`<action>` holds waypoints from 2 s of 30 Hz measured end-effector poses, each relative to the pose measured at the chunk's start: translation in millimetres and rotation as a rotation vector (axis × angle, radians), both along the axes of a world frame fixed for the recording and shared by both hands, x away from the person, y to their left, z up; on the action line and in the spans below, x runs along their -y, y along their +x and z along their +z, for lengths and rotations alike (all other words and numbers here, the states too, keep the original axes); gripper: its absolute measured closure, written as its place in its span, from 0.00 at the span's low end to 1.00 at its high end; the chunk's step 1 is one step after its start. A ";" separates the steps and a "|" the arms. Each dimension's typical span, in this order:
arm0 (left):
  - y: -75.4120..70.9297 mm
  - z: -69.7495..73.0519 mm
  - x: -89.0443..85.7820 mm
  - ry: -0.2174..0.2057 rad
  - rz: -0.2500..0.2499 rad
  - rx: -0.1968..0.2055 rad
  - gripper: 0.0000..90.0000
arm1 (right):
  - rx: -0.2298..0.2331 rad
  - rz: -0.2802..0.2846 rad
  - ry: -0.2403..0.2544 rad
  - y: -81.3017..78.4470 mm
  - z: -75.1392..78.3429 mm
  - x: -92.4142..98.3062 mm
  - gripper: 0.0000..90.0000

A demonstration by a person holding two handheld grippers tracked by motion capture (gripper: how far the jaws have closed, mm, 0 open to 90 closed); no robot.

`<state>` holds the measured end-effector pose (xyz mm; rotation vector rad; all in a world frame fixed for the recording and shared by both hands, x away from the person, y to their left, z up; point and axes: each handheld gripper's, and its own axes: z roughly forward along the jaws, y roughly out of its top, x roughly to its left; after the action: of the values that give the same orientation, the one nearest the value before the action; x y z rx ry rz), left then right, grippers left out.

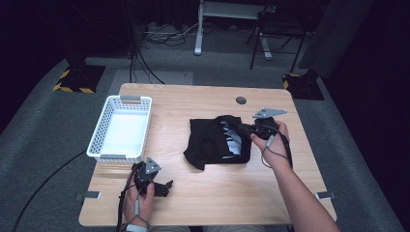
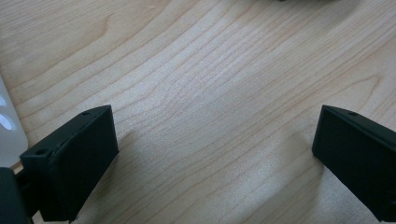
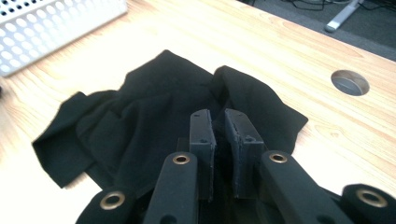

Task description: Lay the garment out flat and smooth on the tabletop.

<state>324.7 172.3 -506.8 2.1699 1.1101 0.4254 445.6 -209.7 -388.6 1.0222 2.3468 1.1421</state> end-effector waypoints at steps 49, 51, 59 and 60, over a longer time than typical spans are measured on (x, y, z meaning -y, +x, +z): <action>-2.7 0.0 1.0 0.000 0.013 0.001 0.00 | -0.089 -0.189 0.140 -20.2 -21.0 82.9 0.88; -2.3 0.0 0.8 0.000 0.012 0.002 0.00 | -0.095 -0.280 0.123 -22.7 -27.1 98.7 0.65; -1.8 0.0 0.7 0.001 0.012 0.002 0.00 | 0.079 -0.410 0.055 -27.9 -12.3 123.9 0.43; -1.9 0.0 0.8 0.000 0.012 0.002 0.00 | 0.081 -0.394 0.058 -27.5 -11.4 120.2 0.42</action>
<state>322.8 171.5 -506.8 2.1640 1.1225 0.4326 418.1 -329.9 -400.0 1.3563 1.9430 1.0755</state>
